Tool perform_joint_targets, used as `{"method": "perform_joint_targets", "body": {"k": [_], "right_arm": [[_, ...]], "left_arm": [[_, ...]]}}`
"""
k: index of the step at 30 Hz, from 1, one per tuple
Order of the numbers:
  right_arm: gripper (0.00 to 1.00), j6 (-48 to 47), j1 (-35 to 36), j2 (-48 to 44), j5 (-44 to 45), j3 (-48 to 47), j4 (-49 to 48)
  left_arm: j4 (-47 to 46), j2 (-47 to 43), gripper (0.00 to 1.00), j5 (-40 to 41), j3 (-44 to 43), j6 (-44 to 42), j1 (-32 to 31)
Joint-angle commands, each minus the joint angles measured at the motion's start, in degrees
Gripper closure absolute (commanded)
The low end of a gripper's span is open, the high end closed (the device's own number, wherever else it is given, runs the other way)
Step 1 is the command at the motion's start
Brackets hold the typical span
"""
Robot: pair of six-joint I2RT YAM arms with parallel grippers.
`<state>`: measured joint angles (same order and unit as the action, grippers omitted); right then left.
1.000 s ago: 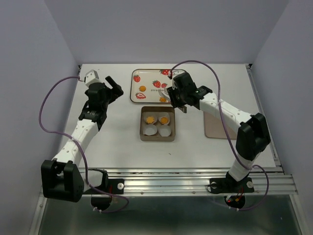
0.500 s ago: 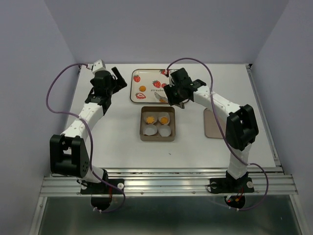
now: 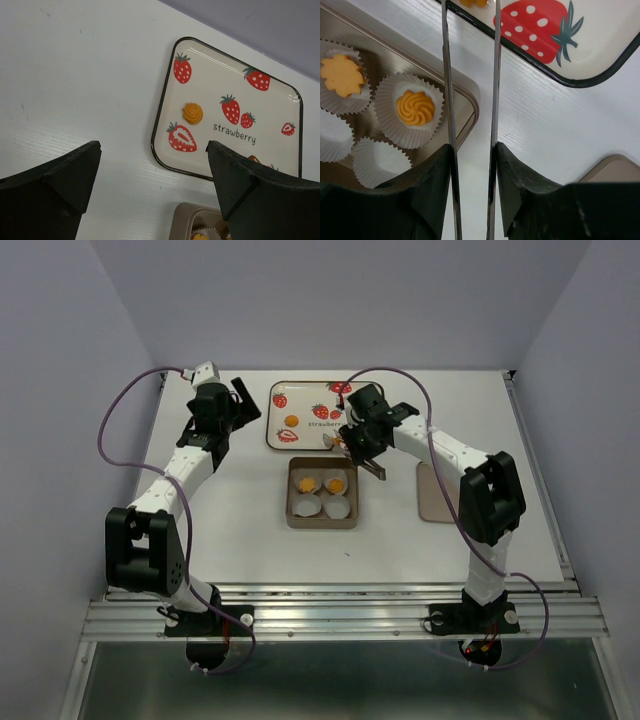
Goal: Pack the cookies
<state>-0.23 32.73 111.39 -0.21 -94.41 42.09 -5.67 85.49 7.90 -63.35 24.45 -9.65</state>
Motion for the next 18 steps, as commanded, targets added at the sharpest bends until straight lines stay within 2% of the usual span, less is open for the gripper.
{"method": "perform_joint_targets", "body": {"k": [1, 6, 7, 13, 15, 18], "right_arm": [[0.6, -0.3, 0.1, -1.8, 3.0, -2.1, 1.3], [0.66, 1.6, 0.1, -2.5, 5.9, -3.1, -0.1], [0.7, 2.3, 0.1, -2.8, 6.2, -3.5, -1.3], [0.77, 4.0, 0.1, -5.2, 6.8, -4.7, -9.1], [0.82, 4.4, 0.1, -6.4, 7.2, -4.1, -11.0], [0.83, 5.1, 0.1, -8.1, 7.6, -2.8, -12.7]], "left_arm": [[-1.3, -0.9, 0.01, 0.0, -2.4, -0.7, -0.2], [-1.3, -1.3, 0.01, -0.3, -2.0, -0.2, -0.2], [-1.3, -1.4, 0.01, -0.3, -2.0, -0.1, -0.2], [-1.5, -2.4, 0.01, 0.0, -1.2, 0.1, -0.2], [-1.5, -2.9, 0.01, 0.4, -1.1, 0.1, -0.2], [-1.4, -3.4, 0.01, 0.7, -0.8, -0.2, -0.2]]}}
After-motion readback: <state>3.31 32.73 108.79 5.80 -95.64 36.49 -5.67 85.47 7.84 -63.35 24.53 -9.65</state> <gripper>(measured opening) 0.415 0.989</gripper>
